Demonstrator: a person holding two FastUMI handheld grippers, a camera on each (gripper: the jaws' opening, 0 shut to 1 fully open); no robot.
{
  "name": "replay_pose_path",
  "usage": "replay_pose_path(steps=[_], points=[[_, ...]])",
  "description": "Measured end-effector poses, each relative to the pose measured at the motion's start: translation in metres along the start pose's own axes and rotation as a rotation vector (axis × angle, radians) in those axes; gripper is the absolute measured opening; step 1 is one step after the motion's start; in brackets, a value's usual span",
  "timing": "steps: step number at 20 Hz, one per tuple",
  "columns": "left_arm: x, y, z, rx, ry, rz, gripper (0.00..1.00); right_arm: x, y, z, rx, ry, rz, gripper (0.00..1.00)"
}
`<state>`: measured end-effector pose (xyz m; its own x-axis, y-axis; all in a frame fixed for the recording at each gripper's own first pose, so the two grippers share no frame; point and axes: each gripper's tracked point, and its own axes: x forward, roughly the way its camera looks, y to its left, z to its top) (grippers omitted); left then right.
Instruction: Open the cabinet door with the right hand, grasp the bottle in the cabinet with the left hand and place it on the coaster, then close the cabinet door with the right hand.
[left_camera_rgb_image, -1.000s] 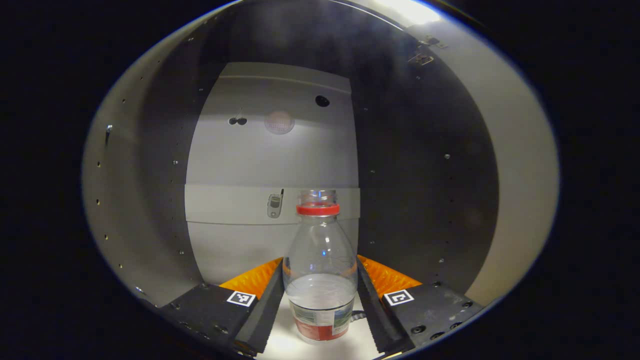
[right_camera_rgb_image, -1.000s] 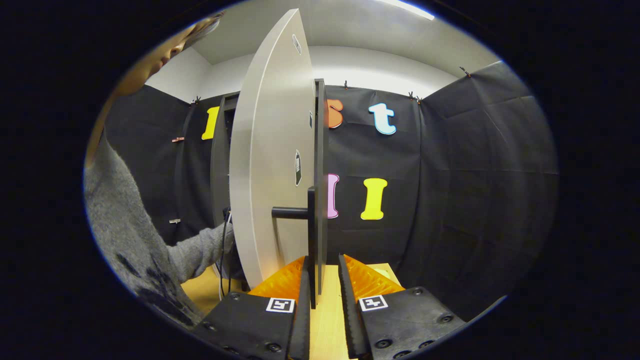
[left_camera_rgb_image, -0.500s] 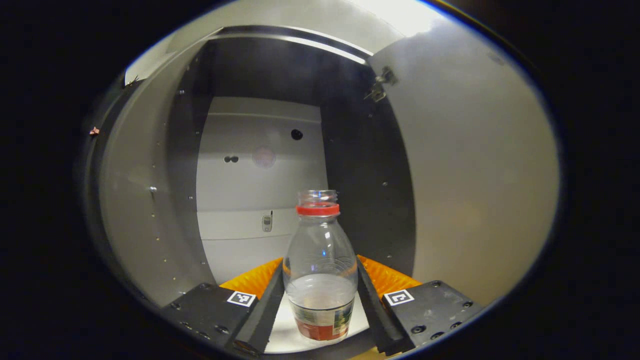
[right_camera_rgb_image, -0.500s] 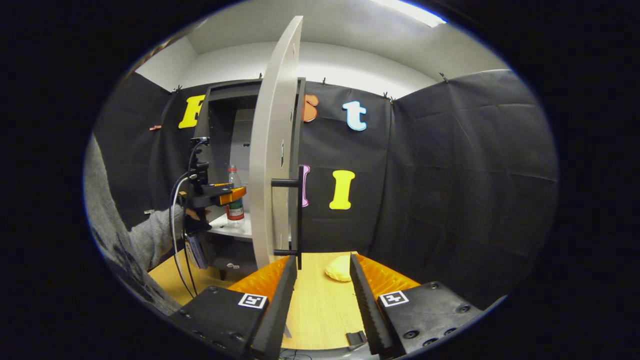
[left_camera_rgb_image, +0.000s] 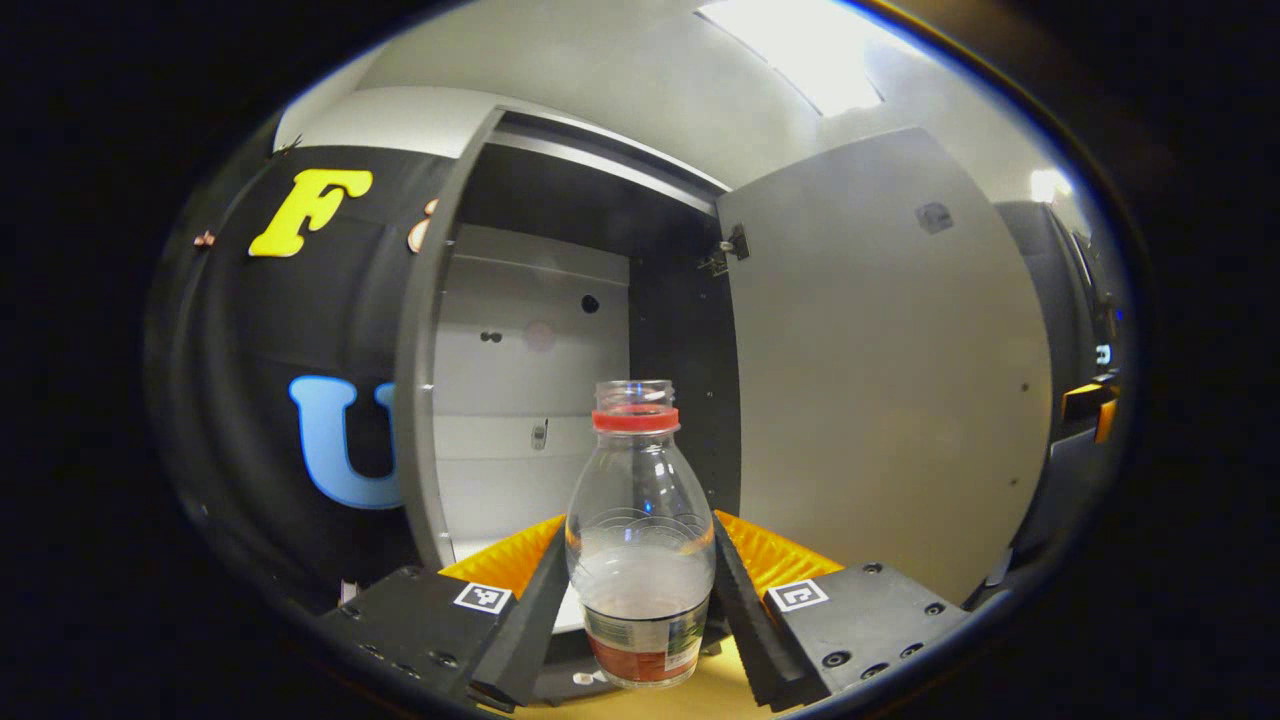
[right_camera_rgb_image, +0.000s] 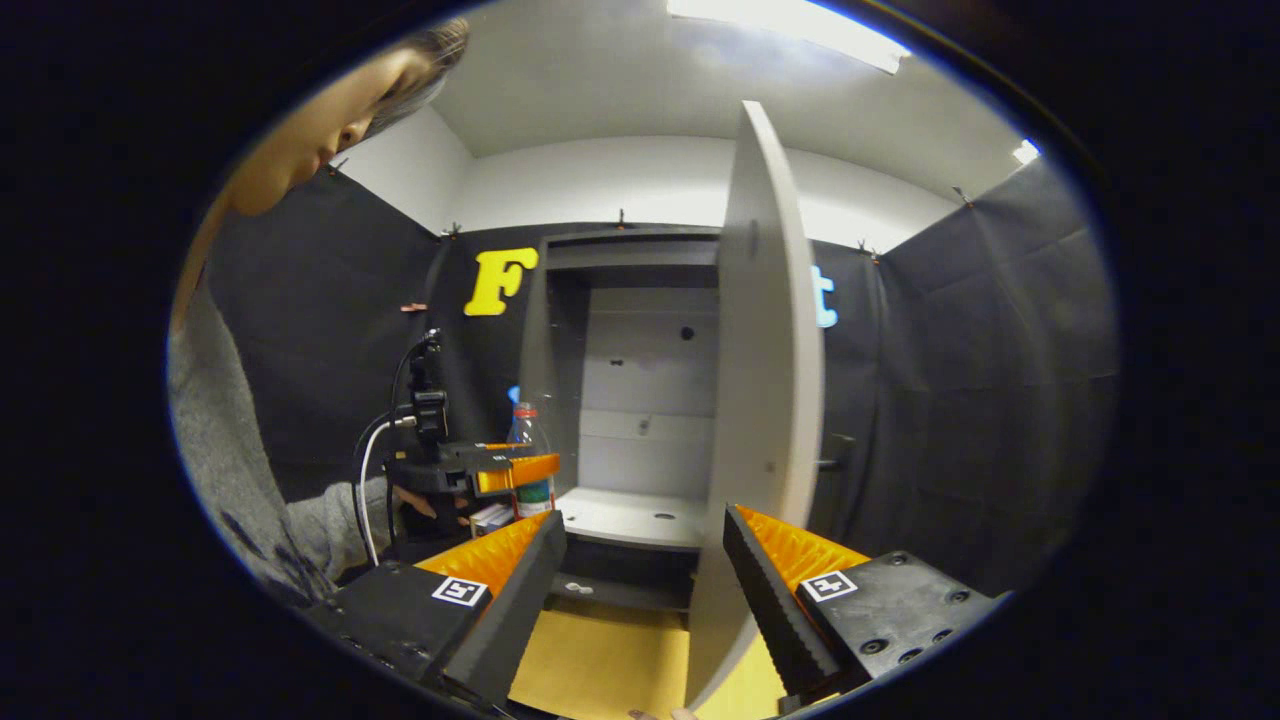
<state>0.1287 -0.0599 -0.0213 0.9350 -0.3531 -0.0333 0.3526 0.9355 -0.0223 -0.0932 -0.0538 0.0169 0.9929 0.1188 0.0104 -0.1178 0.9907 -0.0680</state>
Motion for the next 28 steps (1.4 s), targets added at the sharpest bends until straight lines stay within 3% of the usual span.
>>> replay_pose_path(steps=[2,6,7,9,12,16,20,22,28], points=[[-0.030,0.013,-0.018,-0.011,0.033,0.018,0.79,0.025,0.023,-0.001,0.022,-0.024,0.062,0.98],[-0.079,0.035,-0.065,-0.058,0.078,0.074,0.79,0.065,0.044,-0.011,0.058,-0.070,0.105,0.98],[-0.088,0.036,-0.079,-0.076,0.085,0.076,0.79,0.076,0.059,-0.009,0.078,-0.095,0.134,0.94],[-0.105,0.042,-0.109,-0.100,0.097,0.091,0.78,0.102,0.079,-0.007,0.092,-0.160,0.180,0.97],[-0.128,0.037,-0.171,-0.121,0.143,0.100,0.79,0.138,0.082,-0.028,0.034,-0.200,0.163,0.97],[-0.146,0.022,-0.237,-0.115,0.151,0.102,0.79,0.158,0.089,-0.074,0.077,-0.116,0.188,0.98],[-0.158,0.010,-0.303,-0.042,0.243,0.098,0.79,0.163,0.082,-0.116,0.151,-0.018,0.189,0.97],[-0.161,0.009,-0.318,-0.005,0.234,0.099,0.79,0.167,0.080,-0.135,0.158,0.019,0.184,0.98],[-0.161,0.014,-0.328,-0.046,0.132,0.111,0.79,0.166,0.098,-0.177,0.162,0.134,0.228,0.98]])
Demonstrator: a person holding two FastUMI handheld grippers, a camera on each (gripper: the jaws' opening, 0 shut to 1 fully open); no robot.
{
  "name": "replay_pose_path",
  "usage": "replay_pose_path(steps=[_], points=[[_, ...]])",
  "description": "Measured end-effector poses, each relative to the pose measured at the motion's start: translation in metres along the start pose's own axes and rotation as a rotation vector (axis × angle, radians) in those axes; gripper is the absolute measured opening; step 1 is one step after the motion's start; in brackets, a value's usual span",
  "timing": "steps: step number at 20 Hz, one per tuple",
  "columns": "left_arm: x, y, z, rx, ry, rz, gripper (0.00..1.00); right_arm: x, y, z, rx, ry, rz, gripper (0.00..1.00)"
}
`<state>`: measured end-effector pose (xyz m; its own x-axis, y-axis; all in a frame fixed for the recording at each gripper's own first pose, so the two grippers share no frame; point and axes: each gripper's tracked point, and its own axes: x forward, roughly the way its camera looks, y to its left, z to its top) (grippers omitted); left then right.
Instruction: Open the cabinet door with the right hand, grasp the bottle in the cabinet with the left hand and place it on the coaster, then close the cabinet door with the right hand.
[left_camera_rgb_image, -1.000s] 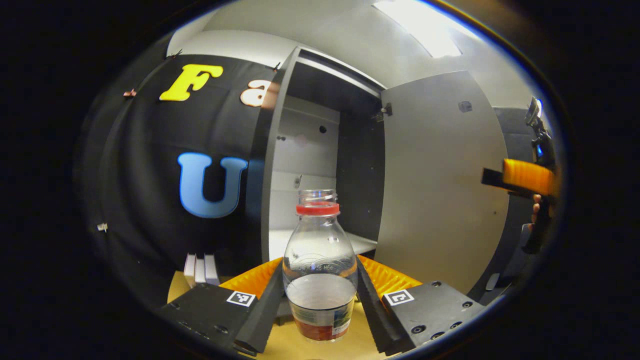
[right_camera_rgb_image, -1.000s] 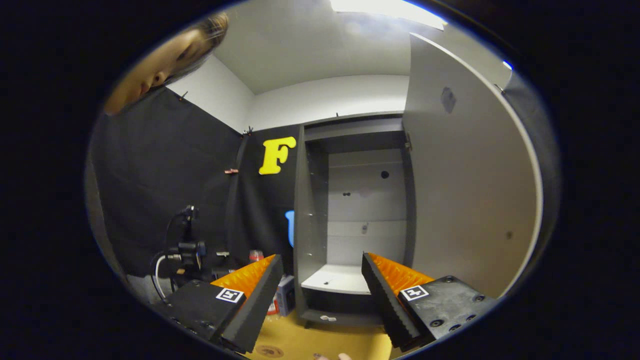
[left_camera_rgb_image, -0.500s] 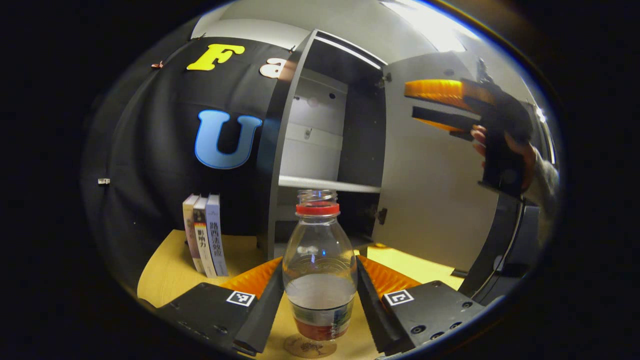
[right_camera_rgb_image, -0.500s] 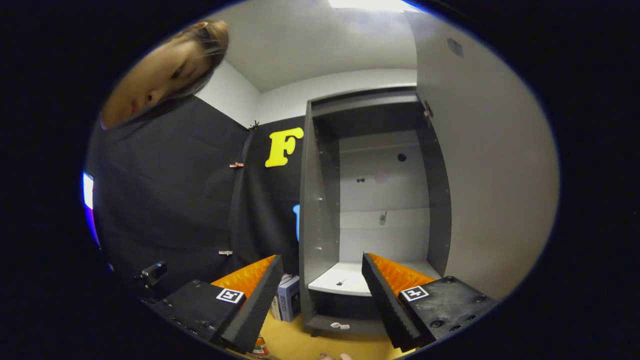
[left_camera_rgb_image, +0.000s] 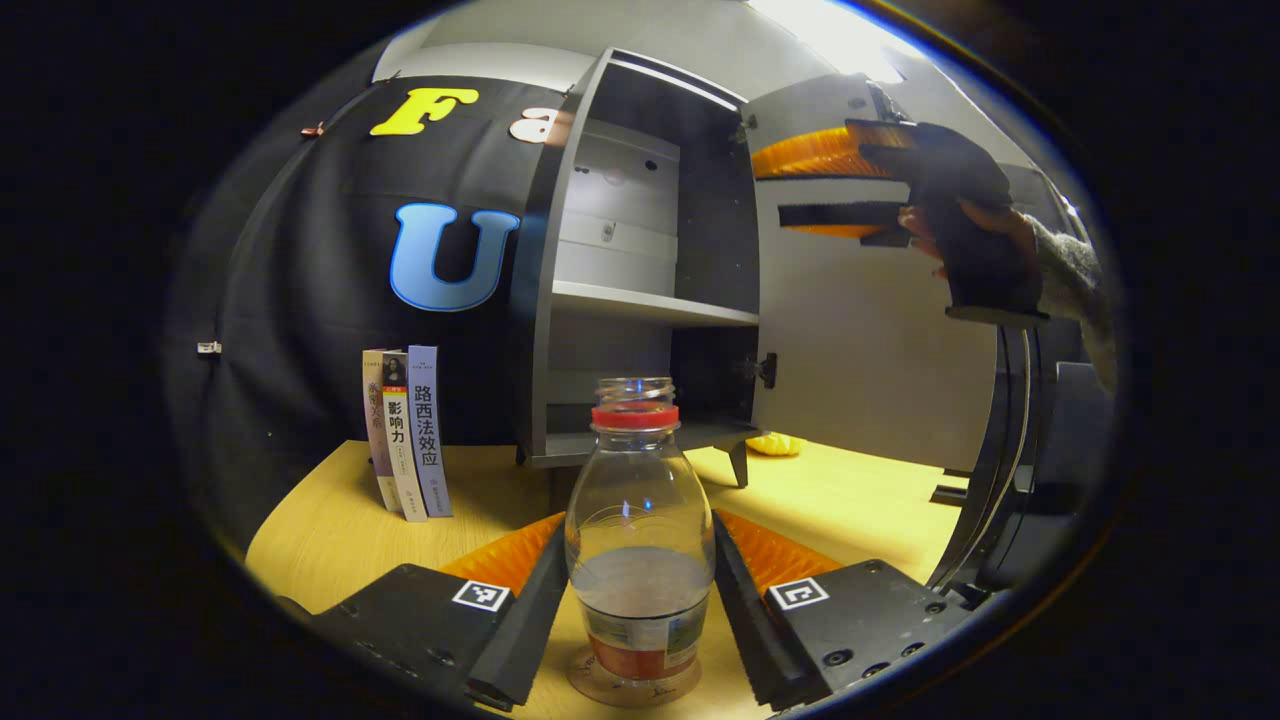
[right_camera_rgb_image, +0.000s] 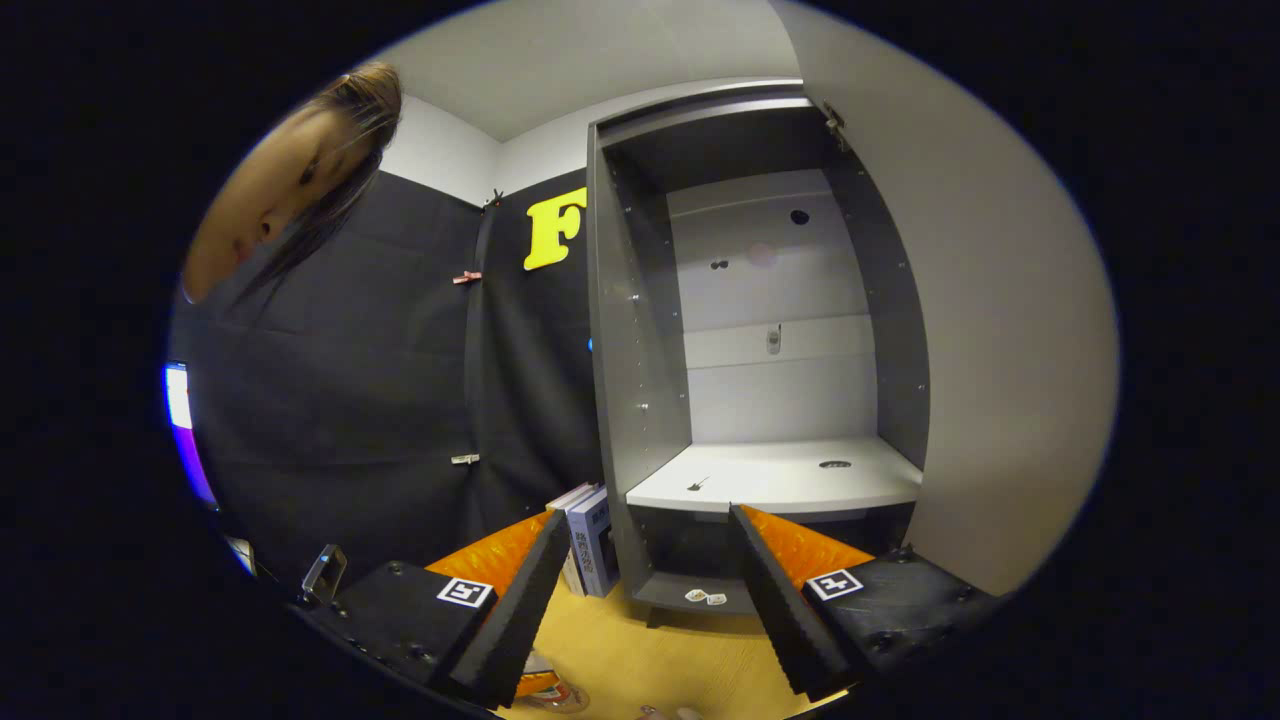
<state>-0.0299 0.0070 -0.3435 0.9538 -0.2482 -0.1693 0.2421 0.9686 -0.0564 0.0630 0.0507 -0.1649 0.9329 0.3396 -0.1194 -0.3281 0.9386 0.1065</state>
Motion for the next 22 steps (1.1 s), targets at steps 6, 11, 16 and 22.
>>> replay_pose_path(steps=[6,11,16,22], points=[[-0.002,-0.001,-0.020,-0.005,-0.002,-0.037,0.80,0.002,0.014,-0.018,0.001,0.055,0.034,0.98],[-0.005,0.000,-0.018,-0.024,-0.011,-0.035,0.83,0.000,0.022,-0.022,0.020,0.081,0.055,0.98],[-0.001,0.004,-0.009,-0.065,-0.005,-0.032,0.85,-0.003,0.029,-0.024,0.028,0.102,0.072,0.98],[-0.001,-0.005,0.036,-0.096,-0.029,-0.063,0.92,-0.009,0.022,0.005,0.010,0.060,0.047,0.98]])
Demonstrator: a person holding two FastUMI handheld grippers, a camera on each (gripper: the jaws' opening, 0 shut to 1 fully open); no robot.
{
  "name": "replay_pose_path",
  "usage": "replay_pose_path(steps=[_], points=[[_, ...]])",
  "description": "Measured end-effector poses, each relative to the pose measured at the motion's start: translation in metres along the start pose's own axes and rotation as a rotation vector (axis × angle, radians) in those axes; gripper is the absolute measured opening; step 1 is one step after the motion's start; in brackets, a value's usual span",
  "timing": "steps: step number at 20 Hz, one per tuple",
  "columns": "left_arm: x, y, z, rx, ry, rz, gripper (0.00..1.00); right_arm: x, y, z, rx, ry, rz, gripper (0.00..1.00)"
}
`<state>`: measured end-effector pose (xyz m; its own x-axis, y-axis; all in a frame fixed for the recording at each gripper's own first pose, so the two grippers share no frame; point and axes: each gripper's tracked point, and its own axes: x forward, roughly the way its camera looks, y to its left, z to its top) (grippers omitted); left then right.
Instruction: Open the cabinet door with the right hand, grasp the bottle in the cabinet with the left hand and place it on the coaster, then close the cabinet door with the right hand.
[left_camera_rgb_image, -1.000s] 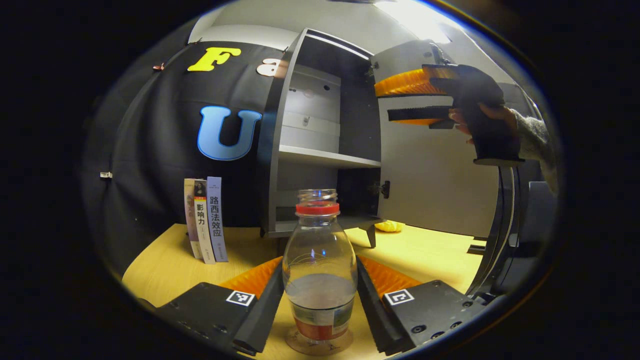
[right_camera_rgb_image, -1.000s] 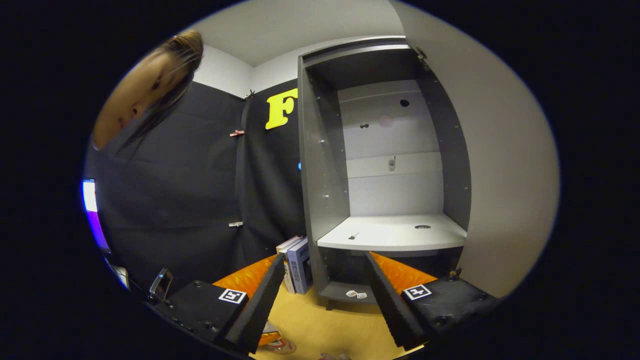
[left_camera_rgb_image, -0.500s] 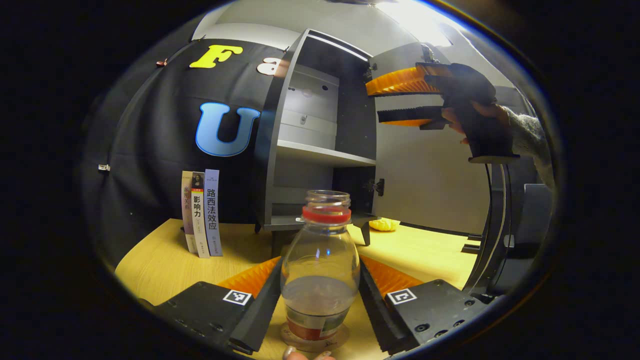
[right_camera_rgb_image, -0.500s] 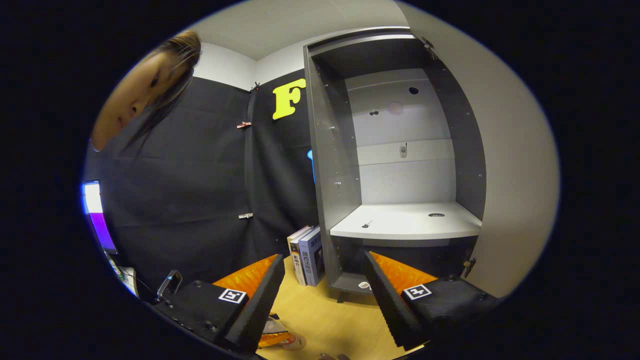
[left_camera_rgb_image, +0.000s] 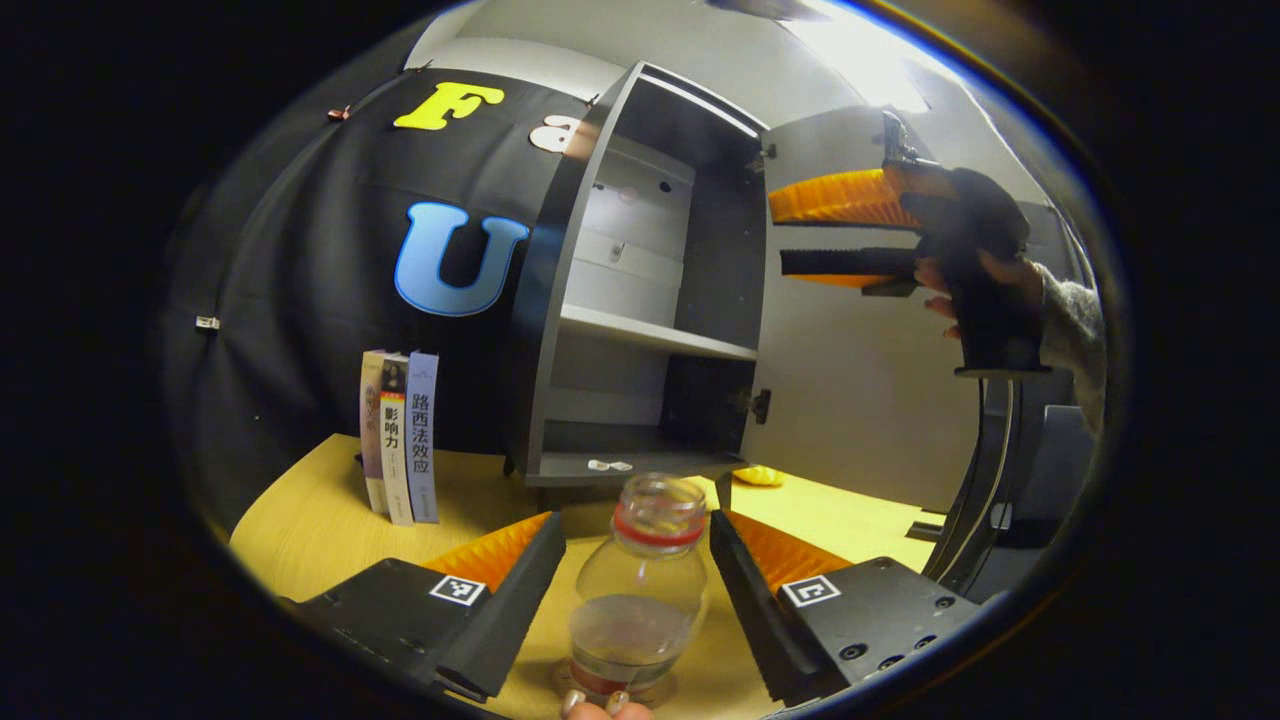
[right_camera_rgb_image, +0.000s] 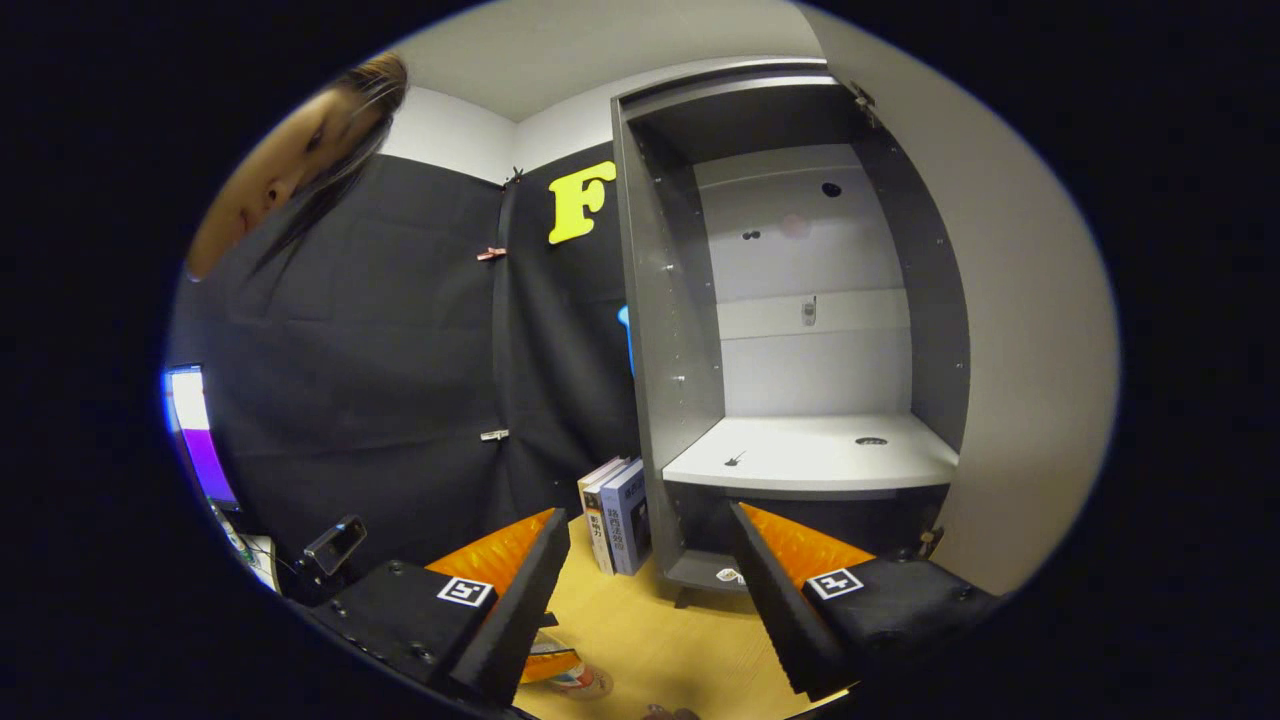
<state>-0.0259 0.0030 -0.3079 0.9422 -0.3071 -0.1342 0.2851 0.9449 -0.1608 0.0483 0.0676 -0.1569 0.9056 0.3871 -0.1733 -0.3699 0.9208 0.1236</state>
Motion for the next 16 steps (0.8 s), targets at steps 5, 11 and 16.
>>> replay_pose_path(steps=[5,11,16], points=[[-0.001,-0.035,0.072,0.013,-0.022,-0.087,0.92,-0.024,-0.008,0.031,-0.040,-0.026,-0.039,0.98],[0.011,-0.110,0.173,0.118,-0.047,-0.286,0.93,-0.097,-0.013,0.068,-0.035,-0.068,-0.118,0.98],[0.033,-0.162,0.200,0.145,-0.054,-0.439,0.94,-0.187,-0.044,0.083,0.007,-0.133,-0.350,0.98]])
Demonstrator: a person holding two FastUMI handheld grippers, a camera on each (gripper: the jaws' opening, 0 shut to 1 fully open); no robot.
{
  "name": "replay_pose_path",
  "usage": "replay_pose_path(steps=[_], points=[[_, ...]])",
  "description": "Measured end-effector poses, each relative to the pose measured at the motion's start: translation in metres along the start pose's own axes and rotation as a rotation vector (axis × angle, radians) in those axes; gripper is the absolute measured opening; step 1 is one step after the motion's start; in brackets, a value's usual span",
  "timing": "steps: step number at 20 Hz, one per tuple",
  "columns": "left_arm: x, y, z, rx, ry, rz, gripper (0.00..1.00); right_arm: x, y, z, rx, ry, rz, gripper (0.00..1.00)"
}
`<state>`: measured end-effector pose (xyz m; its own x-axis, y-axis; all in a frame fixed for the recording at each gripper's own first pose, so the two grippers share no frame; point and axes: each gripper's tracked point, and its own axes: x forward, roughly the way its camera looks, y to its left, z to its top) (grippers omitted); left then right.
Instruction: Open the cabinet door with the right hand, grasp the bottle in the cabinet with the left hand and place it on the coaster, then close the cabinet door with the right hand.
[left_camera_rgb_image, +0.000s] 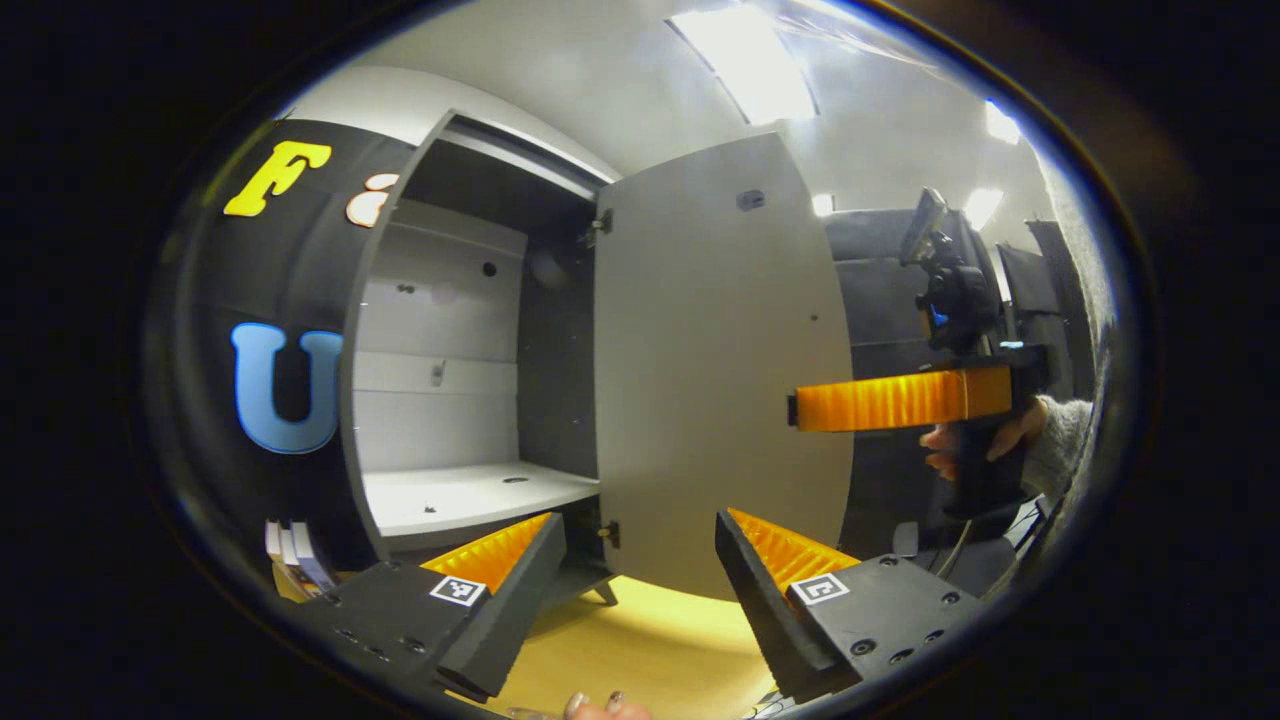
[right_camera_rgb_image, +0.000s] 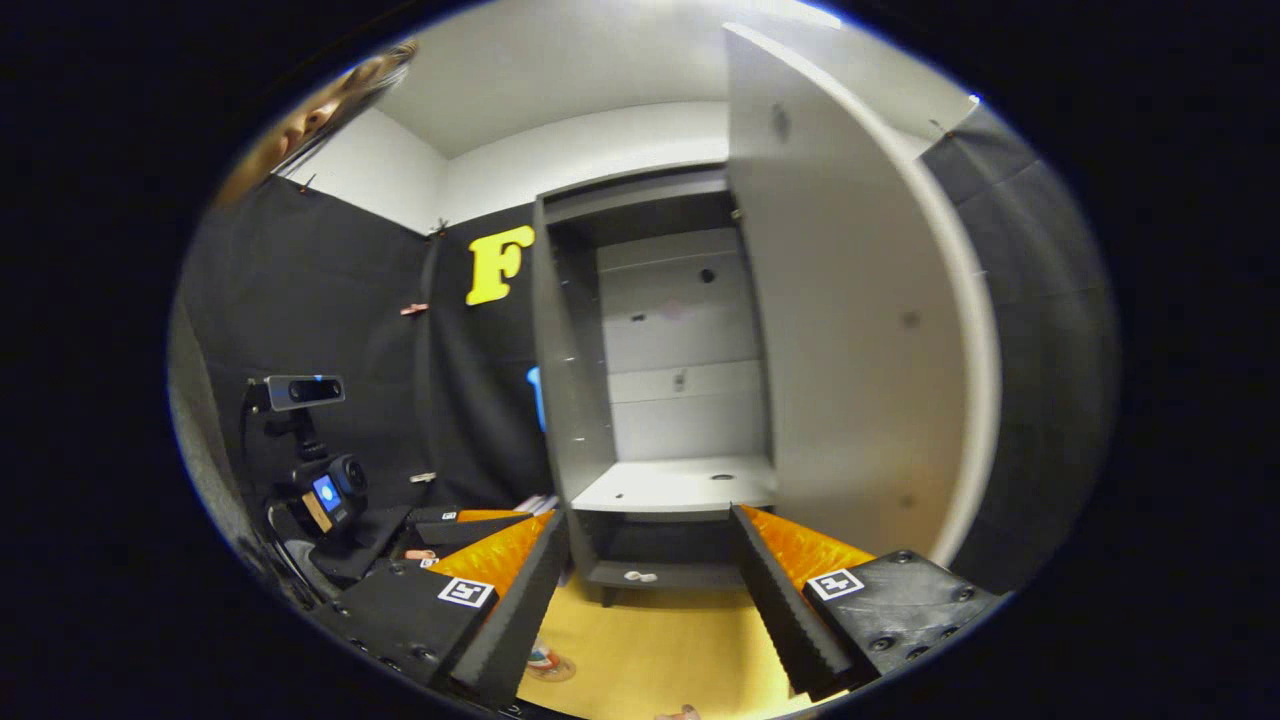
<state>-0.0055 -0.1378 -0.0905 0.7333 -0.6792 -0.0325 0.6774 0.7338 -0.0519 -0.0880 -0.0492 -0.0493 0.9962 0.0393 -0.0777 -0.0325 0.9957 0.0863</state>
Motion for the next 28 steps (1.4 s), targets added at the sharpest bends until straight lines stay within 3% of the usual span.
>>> replay_pose_path(steps=[2,4,6,9,11,18,21,22,28], points=[[0.011,-0.016,0.002,-0.025,0.004,-0.062,0.95,-0.029,-0.029,0.005,-0.012,-0.010,-0.108,1.00],[0.028,-0.019,0.004,-0.023,0.002,-0.088,0.95,-0.051,-0.070,0.005,-0.054,0.002,-0.246,0.98],[0.038,-0.023,0.005,-0.023,-0.006,-0.102,0.94,-0.070,-0.106,0.015,-0.067,-0.006,-0.338,0.98],[0.042,-0.023,0.006,-0.054,-0.012,-0.095,0.94,-0.078,-0.140,0.033,-0.080,-0.033,-0.379,0.94],[0.043,-0.020,0.005,-0.071,-0.004,-0.079,0.94,-0.073,-0.164,0.035,-0.130,-0.026,-0.404,0.98],[0.056,-0.009,0.008,-0.144,-0.016,0.012,0.95,-0.038,-0.175,0.044,-0.144,-0.017,-0.289,0.90],[0.055,-0.002,0.003,-0.169,-0.005,0.038,0.95,-0.034,-0.160,0.043,-0.107,-0.012,-0.224,1.00],[0.053,0.000,0.001,-0.164,0.002,0.045,0.95,-0.026,-0.157,0.037,-0.104,0.003,-0.210,0.93],[0.036,0.012,-0.009,-0.175,0.048,0.072,0.95,-0.003,-0.092,0.028,-0.074,0.031,-0.041,0.94]])
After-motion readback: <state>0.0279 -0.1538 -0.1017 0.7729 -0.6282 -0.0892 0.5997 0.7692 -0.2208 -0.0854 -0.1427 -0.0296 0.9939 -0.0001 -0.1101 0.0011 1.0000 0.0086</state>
